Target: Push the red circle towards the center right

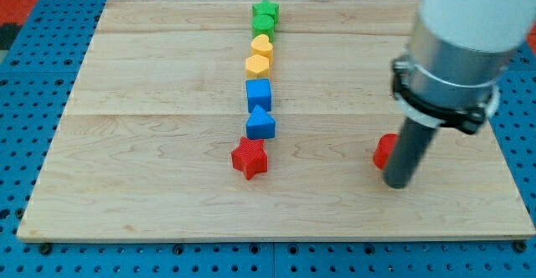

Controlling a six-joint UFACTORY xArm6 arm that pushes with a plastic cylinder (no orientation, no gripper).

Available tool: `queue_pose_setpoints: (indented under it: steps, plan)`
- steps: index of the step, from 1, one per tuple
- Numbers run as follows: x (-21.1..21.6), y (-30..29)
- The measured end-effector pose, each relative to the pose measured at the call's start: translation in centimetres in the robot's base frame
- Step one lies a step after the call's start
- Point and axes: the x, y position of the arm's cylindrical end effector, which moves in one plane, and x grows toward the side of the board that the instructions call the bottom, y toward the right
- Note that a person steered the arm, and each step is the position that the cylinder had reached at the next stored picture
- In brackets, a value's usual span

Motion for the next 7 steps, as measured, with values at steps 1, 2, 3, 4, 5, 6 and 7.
queue_pose_setpoints:
  steps: [1,2,3,4,5,6,7]
  plan:
    - [-1.4,0.5]
    - [-8.1,-4.3]
    - [-10.6,-4.8]
    - [-9.8,-9.3]
    - [-13.3,-8.7]
    - [-15.7,-2.9]
    - [-12.7,-4.5]
